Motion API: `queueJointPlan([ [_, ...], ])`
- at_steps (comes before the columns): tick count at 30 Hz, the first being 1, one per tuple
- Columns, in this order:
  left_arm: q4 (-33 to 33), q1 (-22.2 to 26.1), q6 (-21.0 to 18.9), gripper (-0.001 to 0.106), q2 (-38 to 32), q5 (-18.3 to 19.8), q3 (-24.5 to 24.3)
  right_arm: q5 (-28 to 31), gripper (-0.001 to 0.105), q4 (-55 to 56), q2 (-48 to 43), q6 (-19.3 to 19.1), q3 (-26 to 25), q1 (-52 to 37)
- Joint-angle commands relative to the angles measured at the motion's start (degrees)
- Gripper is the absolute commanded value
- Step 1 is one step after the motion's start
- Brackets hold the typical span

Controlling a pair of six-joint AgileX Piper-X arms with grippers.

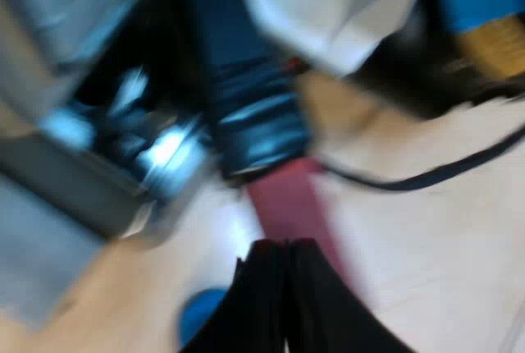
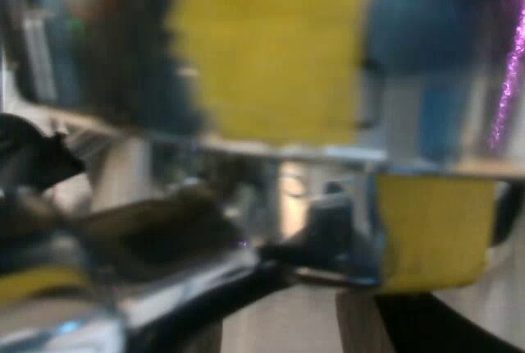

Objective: Put the handle in the coffee machine

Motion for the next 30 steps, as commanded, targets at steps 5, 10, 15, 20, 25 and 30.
queueJointPlan([
  [5,2.1,-1.6,-0.9,0.001,-1.5,3.5,0.0,-1.6,0.037,-0.2,-24.8,0.1,-1.3,0.3],
  [10,0.9,-1.6,-0.9,0.001,-1.5,3.1,0.0,-1.5,0.037,4.7,-25.8,0.1,-1.3,0.9],
  [15,0.7,-1.6,-0.9,0.001,-1.6,2.5,0.0,-1.5,0.037,4.3,-26.4,0.6,-1.3,0.9],
  [20,-2.3,-0.3,-0.9,0.001,-3.0,-1.6,0.0,-1.5,0.037,4.7,-26.6,2.2,-1.3,0.9],
  [25,-6.8,4.8,-0.9,0.001,-5.1,-4.3,0.0,-0.2,0.037,11.0,-26.6,2.3,-0.9,1.0],
  [30,-8.1,14.3,0.6,0.001,-5.8,-4.2,0.0,0.3,0.037,15.6,-26.6,1.9,1.1,2.0],
])
